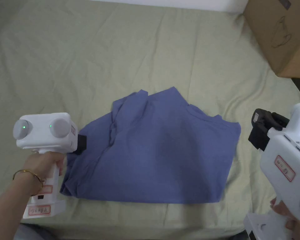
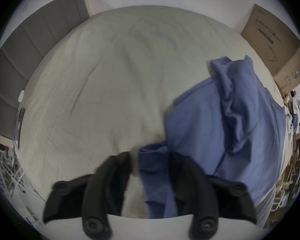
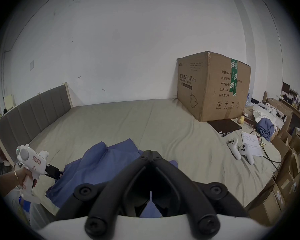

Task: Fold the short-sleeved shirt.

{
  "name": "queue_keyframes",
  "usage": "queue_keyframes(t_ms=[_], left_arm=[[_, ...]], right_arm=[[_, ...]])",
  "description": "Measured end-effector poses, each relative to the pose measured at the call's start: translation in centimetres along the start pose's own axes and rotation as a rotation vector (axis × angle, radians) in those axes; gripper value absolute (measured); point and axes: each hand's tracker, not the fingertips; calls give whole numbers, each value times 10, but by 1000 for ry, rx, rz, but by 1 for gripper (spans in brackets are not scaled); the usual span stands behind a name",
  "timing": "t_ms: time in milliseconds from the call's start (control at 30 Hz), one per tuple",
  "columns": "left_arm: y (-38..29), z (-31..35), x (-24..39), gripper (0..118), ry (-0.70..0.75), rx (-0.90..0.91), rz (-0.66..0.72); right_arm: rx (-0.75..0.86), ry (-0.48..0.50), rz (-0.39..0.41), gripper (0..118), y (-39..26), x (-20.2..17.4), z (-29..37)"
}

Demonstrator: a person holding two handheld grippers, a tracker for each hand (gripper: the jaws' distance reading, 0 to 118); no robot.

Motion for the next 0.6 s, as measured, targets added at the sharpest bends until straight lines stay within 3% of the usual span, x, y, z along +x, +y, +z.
queue_keyframes(t_ms=[67, 233, 367, 400, 433, 500, 533, 600], left_arm=[[-3, 6, 7, 0, -9, 52, -34], [-8, 17, 2, 0, -18, 81, -55], [-12, 47, -15, 0, -63, 260, 66], [-14, 55, -20, 0, -67, 290, 89], [-16, 61, -24, 0, -72, 320, 115], [-19, 70, -33, 0, -100, 336, 158], [-21, 72, -36, 0, -110, 337, 170], [-25, 76, -43, 0, -104, 358, 183]], right_arm=[[-6, 5, 1, 0, 0, 0, 0], [-14, 22, 24, 0, 5, 0, -4], [-34, 58, 46, 0, 23, -3, -15], [-41, 73, 51, 17, 29, -5, -22], [-57, 104, 53, 41, 36, -6, -29], [-103, 176, 46, 109, 52, -13, -51], [-122, 185, 50, 118, 57, -15, -62], [-177, 207, 96, 117, 67, -26, -83]])
